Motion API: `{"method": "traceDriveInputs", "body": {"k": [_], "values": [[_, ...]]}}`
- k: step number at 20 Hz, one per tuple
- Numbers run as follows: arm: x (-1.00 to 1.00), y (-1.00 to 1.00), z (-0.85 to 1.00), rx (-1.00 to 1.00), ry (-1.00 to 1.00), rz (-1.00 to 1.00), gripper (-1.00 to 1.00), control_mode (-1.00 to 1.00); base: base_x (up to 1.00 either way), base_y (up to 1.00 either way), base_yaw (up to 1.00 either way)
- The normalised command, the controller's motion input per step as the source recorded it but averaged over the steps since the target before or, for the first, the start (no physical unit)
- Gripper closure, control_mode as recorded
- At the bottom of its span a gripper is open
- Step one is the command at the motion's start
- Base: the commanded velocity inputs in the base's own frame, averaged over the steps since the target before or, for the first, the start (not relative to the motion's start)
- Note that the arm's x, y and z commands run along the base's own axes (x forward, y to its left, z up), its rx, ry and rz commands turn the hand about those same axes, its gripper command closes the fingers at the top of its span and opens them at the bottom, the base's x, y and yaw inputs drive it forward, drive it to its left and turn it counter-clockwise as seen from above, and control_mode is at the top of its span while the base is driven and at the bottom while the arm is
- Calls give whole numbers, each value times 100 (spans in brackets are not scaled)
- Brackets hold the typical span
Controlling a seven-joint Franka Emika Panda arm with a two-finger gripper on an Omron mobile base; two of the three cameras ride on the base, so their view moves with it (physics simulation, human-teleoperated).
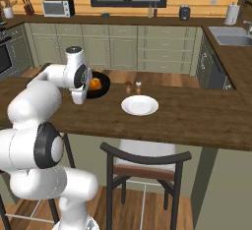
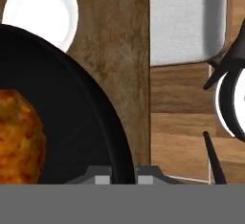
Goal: Pick the chicken drumstick and potato from their plates and place them in the bowl. Then put the bowl in the fridge.
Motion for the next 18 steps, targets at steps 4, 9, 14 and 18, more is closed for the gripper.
{"method": "traceDriveInputs", "body": {"k": [4, 9, 14, 18], "values": [[-96, -7, 13, -8, 0, -14, 100, -100, 0, 0, 0], [-100, -1, 15, -17, 0, -4, 100, -100, 0, 0, 0], [-84, 0, 48, -5, 16, 9, 100, -100, 0, 0, 0], [-65, 0, 38, 0, 33, 2, 100, -100, 0, 0, 0]]}}
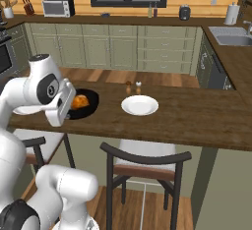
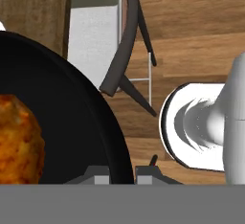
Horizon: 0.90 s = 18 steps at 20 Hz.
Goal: Pick the chicken drumstick and potato from their plates and place them in the bowl. Then put the bowl in the fridge.
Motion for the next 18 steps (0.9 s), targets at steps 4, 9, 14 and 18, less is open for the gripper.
{"method": "traceDriveInputs", "body": {"k": [4, 9, 14, 18], "values": [[-75, -19, 2, 6, 1, 0, 100, -100, 0, 0, 0], [-55, -31, 0, 19, -3, 0, 100, -100, 0, 0, 0], [-16, -10, 0, -1, 0, 2, 100, -100, 0, 0, 0], [-36, -1, 0, -4, 0, 0, 100, -100, 0, 0, 0]]}}
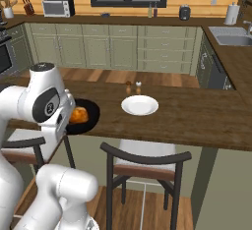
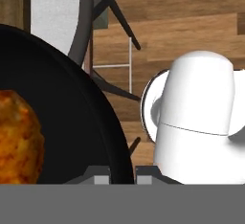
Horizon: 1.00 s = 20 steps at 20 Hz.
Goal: Pick the chicken drumstick and potato from their plates and place them in the bowl. Then put the bowl in the fridge.
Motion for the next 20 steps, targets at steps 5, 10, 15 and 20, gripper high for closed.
{"method": "traceDriveInputs", "body": {"k": [5, 10, 15, 20], "values": [[-53, 0, 0, 0, 0, 0, 100, -100, 0, 0, 0], [-16, 0, 0, 0, -3, 0, 100, -100, 0, 0, 0], [0, 0, 0, 0, -1, 0, 100, -100, 0, 0, 0], [0, 0, 0, 0, 0, 0, 100, 100, -33, 13, 1]]}}
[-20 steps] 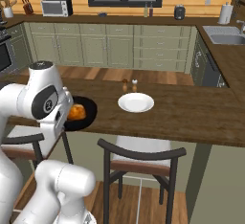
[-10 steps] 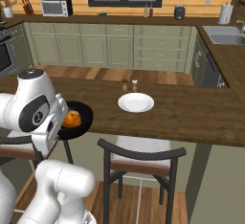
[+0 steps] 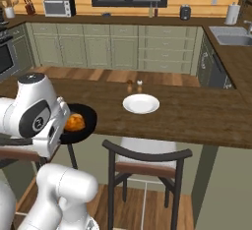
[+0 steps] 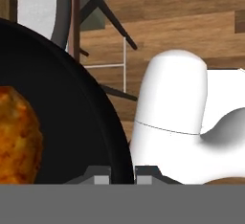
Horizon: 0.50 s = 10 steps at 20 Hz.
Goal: Pick the chicken drumstick and potato from their plates and place them in the bowl. Then put the bowl in the fridge.
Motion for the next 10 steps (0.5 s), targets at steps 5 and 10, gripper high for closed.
{"method": "traceDriveInputs", "body": {"k": [5, 10], "values": [[0, 0, 0, 0, 0, 0, 100, 100, -75, 82, 17], [0, 0, 0, 0, 0, 0, 100, 100, -24, 100, 21]]}}
